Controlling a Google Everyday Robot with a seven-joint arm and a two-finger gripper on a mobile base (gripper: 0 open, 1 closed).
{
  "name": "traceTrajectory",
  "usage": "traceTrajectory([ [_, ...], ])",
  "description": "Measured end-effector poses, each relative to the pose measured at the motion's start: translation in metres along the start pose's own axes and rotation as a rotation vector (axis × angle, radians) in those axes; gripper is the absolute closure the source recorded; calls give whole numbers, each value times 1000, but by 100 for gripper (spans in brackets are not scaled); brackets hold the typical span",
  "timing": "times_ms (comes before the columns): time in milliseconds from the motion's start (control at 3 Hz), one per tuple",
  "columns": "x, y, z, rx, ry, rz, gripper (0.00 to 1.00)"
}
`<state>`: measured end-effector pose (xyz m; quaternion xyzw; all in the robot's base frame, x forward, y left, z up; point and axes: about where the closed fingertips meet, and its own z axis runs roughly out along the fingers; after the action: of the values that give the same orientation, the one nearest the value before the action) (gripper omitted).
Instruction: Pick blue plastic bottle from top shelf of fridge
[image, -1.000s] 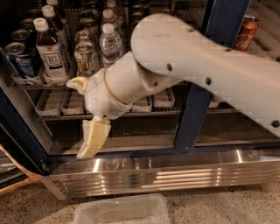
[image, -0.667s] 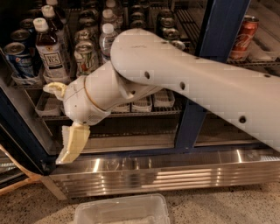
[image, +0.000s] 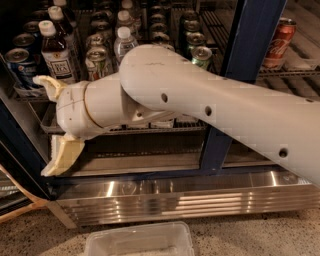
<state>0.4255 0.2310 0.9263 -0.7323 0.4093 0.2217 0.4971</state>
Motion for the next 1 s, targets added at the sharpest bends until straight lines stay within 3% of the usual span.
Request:
traceTrajectory([
  [333, -14, -35, -7, 151, 6, -34, 0],
  [667, -15, -45, -8, 189, 14, -38, 0],
  [1000, -9, -50, -11, 269, 8, -9, 0],
])
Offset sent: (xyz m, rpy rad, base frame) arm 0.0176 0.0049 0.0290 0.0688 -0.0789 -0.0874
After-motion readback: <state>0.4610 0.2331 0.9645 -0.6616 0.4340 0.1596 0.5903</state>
